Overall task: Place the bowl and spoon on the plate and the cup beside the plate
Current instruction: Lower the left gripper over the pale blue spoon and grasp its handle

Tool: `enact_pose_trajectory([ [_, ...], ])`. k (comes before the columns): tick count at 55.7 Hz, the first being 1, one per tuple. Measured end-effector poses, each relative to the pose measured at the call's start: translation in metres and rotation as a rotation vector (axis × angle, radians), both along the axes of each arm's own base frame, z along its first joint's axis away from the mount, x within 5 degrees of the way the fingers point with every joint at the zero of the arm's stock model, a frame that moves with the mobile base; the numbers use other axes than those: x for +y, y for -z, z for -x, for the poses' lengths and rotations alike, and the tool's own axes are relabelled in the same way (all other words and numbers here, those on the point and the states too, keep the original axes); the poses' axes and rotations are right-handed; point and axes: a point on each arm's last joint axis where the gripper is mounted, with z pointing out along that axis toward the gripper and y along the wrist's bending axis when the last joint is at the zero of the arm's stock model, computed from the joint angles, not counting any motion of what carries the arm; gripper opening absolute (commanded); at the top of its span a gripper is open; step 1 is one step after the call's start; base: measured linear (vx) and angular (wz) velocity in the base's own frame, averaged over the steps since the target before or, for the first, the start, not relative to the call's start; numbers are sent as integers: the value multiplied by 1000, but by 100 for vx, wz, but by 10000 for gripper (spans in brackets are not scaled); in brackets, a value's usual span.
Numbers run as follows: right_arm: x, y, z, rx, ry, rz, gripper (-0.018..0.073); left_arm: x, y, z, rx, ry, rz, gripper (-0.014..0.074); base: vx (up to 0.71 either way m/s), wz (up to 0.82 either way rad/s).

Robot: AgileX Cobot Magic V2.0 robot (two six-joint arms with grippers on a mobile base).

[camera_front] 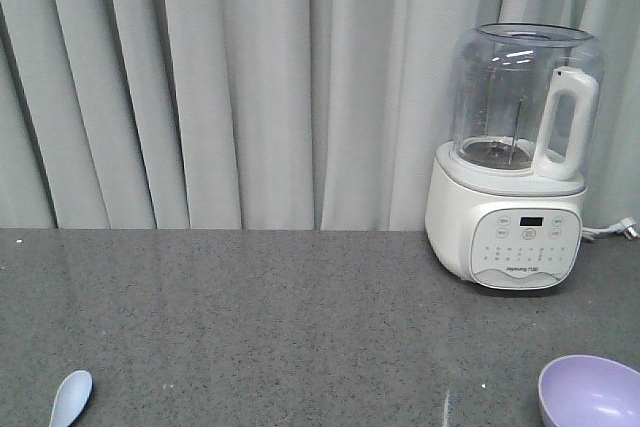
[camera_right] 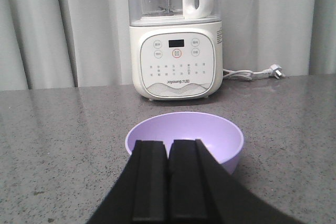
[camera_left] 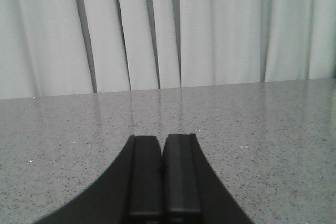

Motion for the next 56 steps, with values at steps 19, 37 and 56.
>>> enact_pose_trajectory([
  [19,1,-41,7,-238,-11,5,-8,1,-50,11,-313,31,178,-3,0,0],
  [37,0,-216,-10,-330,32,178,-8,-1,-224,-18,-339,10,68,-3,0,0],
  [56,-1,-192,-103,44,10,142,25,-7,-203,-110,21,3,34,48,0,0],
])
